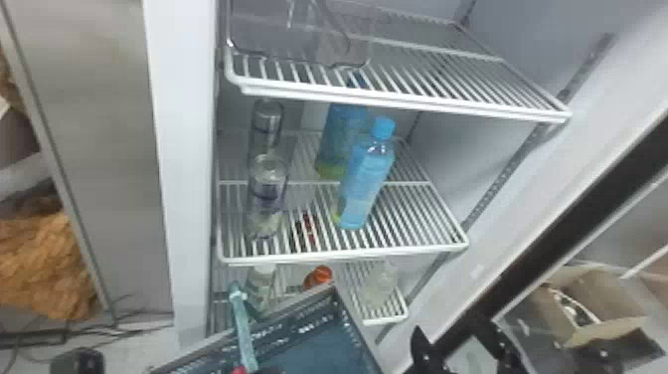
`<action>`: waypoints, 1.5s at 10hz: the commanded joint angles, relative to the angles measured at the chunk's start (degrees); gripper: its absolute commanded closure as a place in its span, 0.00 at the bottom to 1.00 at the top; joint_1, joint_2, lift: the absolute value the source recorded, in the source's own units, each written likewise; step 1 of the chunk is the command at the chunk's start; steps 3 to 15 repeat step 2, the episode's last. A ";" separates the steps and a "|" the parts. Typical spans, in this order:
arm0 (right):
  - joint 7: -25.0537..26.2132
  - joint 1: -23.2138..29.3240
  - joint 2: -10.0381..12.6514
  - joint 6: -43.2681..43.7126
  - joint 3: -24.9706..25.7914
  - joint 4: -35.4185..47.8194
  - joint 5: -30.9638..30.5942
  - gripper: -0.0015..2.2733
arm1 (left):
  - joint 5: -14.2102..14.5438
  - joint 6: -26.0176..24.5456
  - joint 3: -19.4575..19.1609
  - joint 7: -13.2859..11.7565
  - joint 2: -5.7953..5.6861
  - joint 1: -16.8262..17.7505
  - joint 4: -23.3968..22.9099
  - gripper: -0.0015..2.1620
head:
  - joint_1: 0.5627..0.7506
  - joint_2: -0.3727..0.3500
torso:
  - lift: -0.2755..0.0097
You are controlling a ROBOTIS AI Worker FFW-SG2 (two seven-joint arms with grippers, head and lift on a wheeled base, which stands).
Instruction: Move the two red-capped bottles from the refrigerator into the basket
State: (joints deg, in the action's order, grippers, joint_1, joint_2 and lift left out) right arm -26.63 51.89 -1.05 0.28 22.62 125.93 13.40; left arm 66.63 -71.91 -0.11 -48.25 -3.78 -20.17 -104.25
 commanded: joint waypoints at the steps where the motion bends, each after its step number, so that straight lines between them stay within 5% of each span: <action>1: 0.00 0.00 0.09 0.00 0.11 0.00 -0.03 0.07 | -0.02 -0.08 0.00 0.00 -0.09 0.06 -0.02 0.55 | 0.70 0.03 | 0.97; 15: 0.08 0.00 0.17 0.00 0.11 0.00 -0.03 0.07 | -0.02 -0.08 0.11 0.00 -0.09 0.06 -0.02 0.55 | 0.70 0.03 | 0.97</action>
